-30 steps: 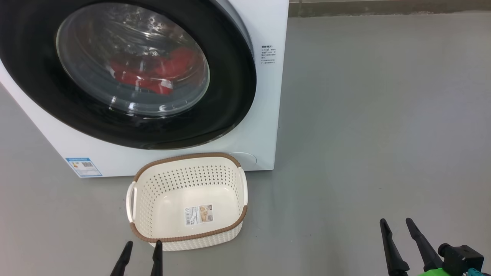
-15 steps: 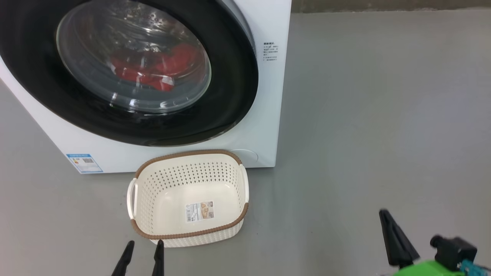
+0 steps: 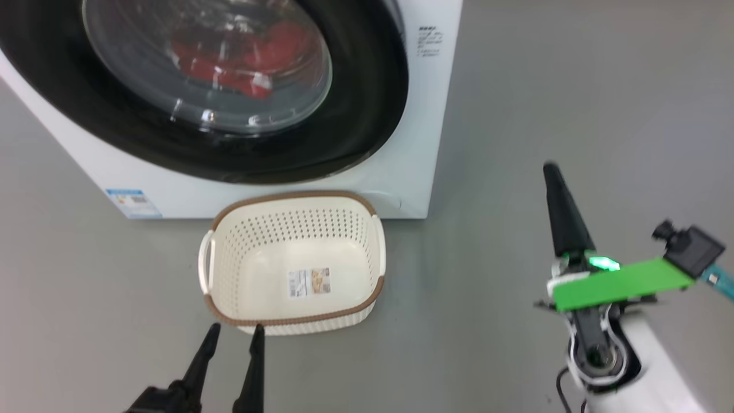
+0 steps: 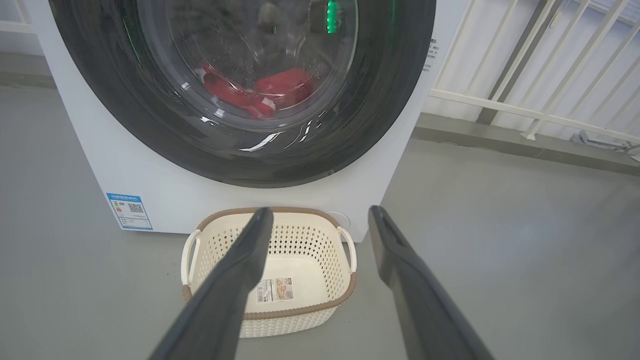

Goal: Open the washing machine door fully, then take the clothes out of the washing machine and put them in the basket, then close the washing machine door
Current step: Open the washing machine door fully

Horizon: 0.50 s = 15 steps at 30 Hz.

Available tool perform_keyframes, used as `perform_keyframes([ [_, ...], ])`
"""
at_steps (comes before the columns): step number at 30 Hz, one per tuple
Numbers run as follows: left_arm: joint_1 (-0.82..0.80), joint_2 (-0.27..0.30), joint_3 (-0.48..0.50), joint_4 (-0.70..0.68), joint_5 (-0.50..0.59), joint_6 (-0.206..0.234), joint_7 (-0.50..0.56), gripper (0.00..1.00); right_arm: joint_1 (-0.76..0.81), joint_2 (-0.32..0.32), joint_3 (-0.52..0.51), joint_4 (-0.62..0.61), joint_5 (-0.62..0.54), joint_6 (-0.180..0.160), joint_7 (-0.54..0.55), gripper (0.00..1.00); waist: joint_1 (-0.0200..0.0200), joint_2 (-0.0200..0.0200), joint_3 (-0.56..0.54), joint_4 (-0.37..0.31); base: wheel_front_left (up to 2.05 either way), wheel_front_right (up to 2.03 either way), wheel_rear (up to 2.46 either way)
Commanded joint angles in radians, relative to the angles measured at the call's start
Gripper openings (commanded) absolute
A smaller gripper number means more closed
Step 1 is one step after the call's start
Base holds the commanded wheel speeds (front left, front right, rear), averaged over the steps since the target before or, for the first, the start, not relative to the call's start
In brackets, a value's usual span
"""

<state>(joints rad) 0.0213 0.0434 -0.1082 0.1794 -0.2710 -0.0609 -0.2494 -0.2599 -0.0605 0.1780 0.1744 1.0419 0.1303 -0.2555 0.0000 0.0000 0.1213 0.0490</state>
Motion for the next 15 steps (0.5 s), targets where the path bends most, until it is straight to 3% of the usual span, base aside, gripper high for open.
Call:
perform_keyframes([
  [1, -0.046, 0.007, 0.020, -0.027, -0.012, 0.008, -0.012, 1.00, -0.060, -0.013, 0.035, -0.033, 0.062, 0.000, -0.006, 0.00, 0.0000, 0.0000, 0.049, 0.037, 0.00, 0.00, 0.00],
  [8, -0.110, 0.007, -0.030, -0.031, -0.045, 0.021, -0.012, 1.00, -0.197, -0.106, 0.116, -0.070, 0.385, 0.000, 0.064, 0.00, 0.0000, 0.0000, 0.134, 0.091, 0.00, 0.00, 0.00],
  [15, -0.162, 0.007, -0.071, -0.030, -0.074, 0.031, -0.012, 1.00, -0.311, -0.181, 0.092, -0.058, 0.529, 0.000, 0.167, 0.00, 0.0000, 0.0000, 0.214, 0.135, 0.00, 0.00, 0.00],
])
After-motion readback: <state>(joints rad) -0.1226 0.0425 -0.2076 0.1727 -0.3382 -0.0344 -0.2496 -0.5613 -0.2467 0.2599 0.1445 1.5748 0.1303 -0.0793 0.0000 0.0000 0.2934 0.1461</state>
